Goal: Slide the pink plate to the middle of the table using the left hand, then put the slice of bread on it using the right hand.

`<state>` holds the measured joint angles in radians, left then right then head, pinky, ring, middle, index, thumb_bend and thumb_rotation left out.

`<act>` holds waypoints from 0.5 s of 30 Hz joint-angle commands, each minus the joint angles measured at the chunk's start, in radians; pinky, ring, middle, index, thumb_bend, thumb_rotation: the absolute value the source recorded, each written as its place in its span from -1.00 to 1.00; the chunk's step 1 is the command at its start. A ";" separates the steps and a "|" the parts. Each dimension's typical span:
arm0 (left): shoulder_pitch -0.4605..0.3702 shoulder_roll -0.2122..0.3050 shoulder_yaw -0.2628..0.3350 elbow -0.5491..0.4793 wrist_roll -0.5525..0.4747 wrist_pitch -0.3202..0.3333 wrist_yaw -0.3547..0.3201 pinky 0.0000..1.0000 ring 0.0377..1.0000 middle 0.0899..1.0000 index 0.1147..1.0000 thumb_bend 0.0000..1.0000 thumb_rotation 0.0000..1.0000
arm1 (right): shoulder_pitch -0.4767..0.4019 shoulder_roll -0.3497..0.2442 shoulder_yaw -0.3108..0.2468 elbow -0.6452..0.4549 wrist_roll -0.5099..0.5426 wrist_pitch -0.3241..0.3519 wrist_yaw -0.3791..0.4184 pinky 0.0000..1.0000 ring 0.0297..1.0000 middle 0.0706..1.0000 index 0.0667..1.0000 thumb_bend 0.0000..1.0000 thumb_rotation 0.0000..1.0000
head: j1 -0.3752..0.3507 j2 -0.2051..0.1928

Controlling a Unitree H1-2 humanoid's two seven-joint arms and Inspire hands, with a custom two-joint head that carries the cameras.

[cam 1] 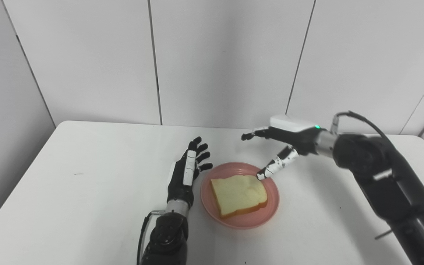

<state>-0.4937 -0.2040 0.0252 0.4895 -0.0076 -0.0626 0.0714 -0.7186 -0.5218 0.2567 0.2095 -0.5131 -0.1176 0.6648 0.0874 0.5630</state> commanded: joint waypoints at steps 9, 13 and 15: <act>-0.007 0.024 -0.005 -0.021 0.010 0.015 0.017 0.38 0.62 0.68 0.69 1.00 1.00 | 0.157 0.132 -0.190 0.118 0.186 -0.171 -0.421 0.73 0.84 0.82 1.00 1.00 0.54 | -0.010 -0.004; 0.002 0.029 -0.021 -0.031 0.038 -0.001 0.026 0.40 0.63 0.69 0.69 0.97 1.00 | 0.194 0.218 -0.263 0.123 0.291 -0.127 -0.484 0.74 0.82 0.81 1.00 1.00 0.66 | -0.014 -0.001; 0.006 0.032 -0.029 -0.044 0.054 -0.003 0.029 0.49 0.68 0.72 0.70 0.95 1.00 | 0.207 0.256 -0.293 0.112 0.348 -0.080 -0.496 0.69 0.76 0.82 1.00 1.00 0.77 | -0.018 0.000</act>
<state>-0.4785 -0.1798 0.0059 0.4696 0.0284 -0.0560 0.0879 -0.4775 -0.2645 -0.0071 0.3519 -0.2125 -0.2197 0.1989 0.0690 0.5630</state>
